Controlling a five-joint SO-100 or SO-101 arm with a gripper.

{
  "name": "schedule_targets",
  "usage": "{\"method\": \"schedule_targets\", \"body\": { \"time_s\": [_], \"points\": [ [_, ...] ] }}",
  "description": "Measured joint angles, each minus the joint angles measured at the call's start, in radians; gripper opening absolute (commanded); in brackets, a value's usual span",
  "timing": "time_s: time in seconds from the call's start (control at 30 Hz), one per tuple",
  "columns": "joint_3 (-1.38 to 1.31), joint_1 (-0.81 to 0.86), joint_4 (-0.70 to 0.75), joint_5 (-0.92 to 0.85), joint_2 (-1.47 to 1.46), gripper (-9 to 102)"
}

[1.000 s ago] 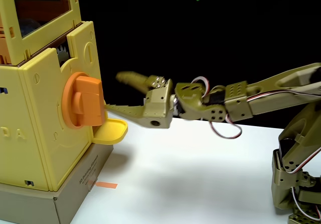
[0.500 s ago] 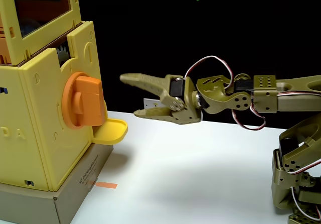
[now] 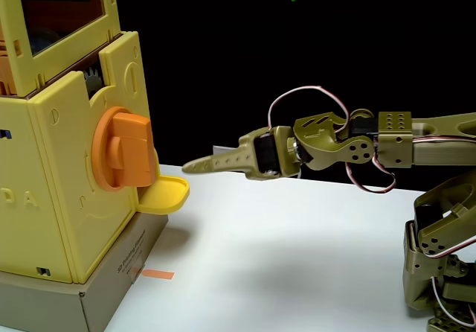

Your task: Turn the button of vending machine.

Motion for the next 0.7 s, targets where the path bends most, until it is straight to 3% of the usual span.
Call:
{"method": "schedule_targets", "body": {
  "time_s": [0.27, 0.7],
  "points": [
    [-0.086, 0.046, -0.103, -0.115, -0.213, 55],
    [-0.357, 0.097, -0.13, -0.176, -0.474, 51]
  ]
}}
